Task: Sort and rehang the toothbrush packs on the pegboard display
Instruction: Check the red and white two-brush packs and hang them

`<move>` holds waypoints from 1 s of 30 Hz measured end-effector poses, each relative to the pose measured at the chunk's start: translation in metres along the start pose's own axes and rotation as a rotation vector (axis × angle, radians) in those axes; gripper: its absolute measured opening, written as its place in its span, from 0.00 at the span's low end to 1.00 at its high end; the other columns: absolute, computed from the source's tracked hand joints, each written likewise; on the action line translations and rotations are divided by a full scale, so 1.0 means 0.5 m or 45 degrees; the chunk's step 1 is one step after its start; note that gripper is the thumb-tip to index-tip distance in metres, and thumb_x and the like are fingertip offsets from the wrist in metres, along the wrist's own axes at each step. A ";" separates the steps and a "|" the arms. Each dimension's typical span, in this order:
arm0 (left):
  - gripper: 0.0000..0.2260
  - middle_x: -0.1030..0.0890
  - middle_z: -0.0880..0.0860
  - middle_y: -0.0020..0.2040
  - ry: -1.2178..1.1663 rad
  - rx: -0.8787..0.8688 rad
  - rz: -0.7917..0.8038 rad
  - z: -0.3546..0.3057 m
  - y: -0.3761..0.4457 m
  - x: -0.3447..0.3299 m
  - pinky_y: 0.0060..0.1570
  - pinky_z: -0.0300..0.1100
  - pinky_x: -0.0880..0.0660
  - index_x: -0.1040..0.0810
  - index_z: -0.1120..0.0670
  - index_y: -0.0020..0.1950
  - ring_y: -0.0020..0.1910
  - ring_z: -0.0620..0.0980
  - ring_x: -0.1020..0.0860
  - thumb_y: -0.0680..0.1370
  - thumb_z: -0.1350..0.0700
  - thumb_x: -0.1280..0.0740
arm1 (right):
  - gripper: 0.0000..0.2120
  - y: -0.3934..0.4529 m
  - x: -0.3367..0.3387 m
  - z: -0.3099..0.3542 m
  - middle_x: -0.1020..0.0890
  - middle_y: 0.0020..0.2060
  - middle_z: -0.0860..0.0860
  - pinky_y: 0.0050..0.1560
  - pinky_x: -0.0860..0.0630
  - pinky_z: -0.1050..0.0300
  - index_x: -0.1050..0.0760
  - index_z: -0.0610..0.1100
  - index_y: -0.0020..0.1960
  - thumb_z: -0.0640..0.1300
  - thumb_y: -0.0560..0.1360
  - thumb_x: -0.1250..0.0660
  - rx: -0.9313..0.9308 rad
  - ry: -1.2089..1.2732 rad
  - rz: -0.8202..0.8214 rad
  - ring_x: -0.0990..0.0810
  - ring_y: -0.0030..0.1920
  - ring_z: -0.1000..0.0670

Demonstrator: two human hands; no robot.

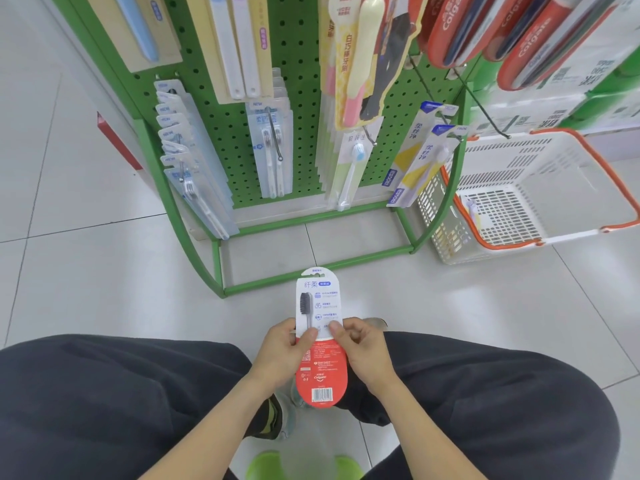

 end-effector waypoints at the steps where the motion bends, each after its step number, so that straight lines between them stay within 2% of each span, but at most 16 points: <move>1: 0.09 0.13 0.49 0.50 0.029 -0.005 0.025 0.003 0.002 0.001 0.45 0.41 0.18 0.22 0.49 0.62 0.46 0.48 0.14 0.82 0.51 0.33 | 0.09 0.002 0.000 0.001 0.12 0.44 0.47 0.47 0.16 0.52 0.19 0.39 0.52 0.44 0.78 0.27 0.007 -0.035 -0.014 0.12 0.45 0.46; 5: 0.12 0.15 0.48 0.54 0.103 0.018 0.072 0.009 0.011 0.009 0.50 0.44 0.18 0.24 0.49 0.64 0.49 0.48 0.15 0.81 0.51 0.32 | 0.10 0.003 0.006 0.001 0.12 0.46 0.48 0.46 0.15 0.51 0.20 0.39 0.54 0.43 0.76 0.25 -0.009 -0.059 0.017 0.12 0.45 0.46; 7: 0.17 0.17 0.48 0.58 0.089 -0.011 0.044 0.010 0.016 0.015 0.52 0.44 0.18 0.28 0.48 0.66 0.54 0.48 0.17 0.79 0.54 0.29 | 0.11 0.003 0.012 -0.001 0.12 0.46 0.47 0.46 0.15 0.49 0.21 0.40 0.54 0.43 0.75 0.25 -0.022 -0.109 0.080 0.12 0.45 0.45; 10: 0.23 0.19 0.46 0.60 0.075 -0.073 0.013 0.006 0.020 0.020 0.48 0.40 0.19 0.31 0.45 0.67 0.56 0.47 0.18 0.77 0.58 0.26 | 0.14 0.003 0.015 -0.006 0.13 0.47 0.46 0.43 0.16 0.50 0.22 0.39 0.57 0.44 0.75 0.24 -0.081 -0.154 0.201 0.12 0.45 0.44; 15: 0.16 0.17 0.49 0.57 0.115 0.003 -0.012 0.012 0.031 0.026 0.39 0.40 0.18 0.29 0.47 0.65 0.48 0.49 0.15 0.79 0.52 0.29 | 0.14 0.001 0.005 -0.009 0.12 0.46 0.48 0.44 0.15 0.49 0.22 0.38 0.55 0.42 0.74 0.22 -0.089 -0.164 0.164 0.12 0.45 0.46; 17: 0.15 0.16 0.50 0.55 0.140 0.031 0.007 0.015 0.032 0.025 0.38 0.40 0.18 0.28 0.48 0.64 0.46 0.49 0.14 0.80 0.51 0.30 | 0.14 -0.001 -0.001 -0.009 0.12 0.45 0.49 0.43 0.15 0.47 0.21 0.40 0.54 0.43 0.73 0.22 -0.071 -0.176 0.097 0.12 0.45 0.47; 19: 0.12 0.15 0.51 0.53 0.162 0.046 0.012 0.010 0.036 0.028 0.39 0.43 0.18 0.27 0.50 0.62 0.44 0.49 0.14 0.81 0.47 0.33 | 0.14 -0.007 -0.008 -0.006 0.12 0.45 0.48 0.41 0.16 0.48 0.22 0.39 0.55 0.43 0.74 0.22 -0.085 -0.139 0.114 0.12 0.44 0.46; 23: 0.09 0.14 0.47 0.50 0.277 -0.003 -0.020 -0.006 0.056 0.052 0.49 0.48 0.17 0.22 0.50 0.56 0.46 0.46 0.15 0.81 0.47 0.33 | 0.15 -0.021 -0.021 -0.003 0.12 0.47 0.44 0.30 0.21 0.59 0.22 0.41 0.61 0.43 0.77 0.25 -0.071 -0.105 0.347 0.14 0.39 0.44; 28: 0.10 0.13 0.47 0.51 0.079 0.079 0.110 -0.014 0.040 0.042 0.46 0.40 0.19 0.20 0.50 0.59 0.51 0.47 0.15 0.84 0.48 0.37 | 0.15 -0.017 -0.007 0.013 0.12 0.51 0.48 0.26 0.28 0.62 0.20 0.44 0.63 0.42 0.77 0.26 -0.063 -0.207 0.412 0.14 0.41 0.50; 30: 0.09 0.13 0.48 0.51 0.057 0.063 0.097 -0.012 0.037 0.041 0.46 0.37 0.20 0.19 0.51 0.59 0.52 0.48 0.15 0.83 0.50 0.36 | 0.15 -0.020 -0.009 0.020 0.13 0.51 0.50 0.27 0.28 0.63 0.20 0.45 0.63 0.40 0.77 0.26 -0.056 -0.236 0.405 0.15 0.41 0.53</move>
Point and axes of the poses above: each hand's wrist, its own y-axis towards the middle knuckle, its own x-axis out of the back of the hand, z = x × y, the point moved 1 cm from there along y, towards the middle knuckle
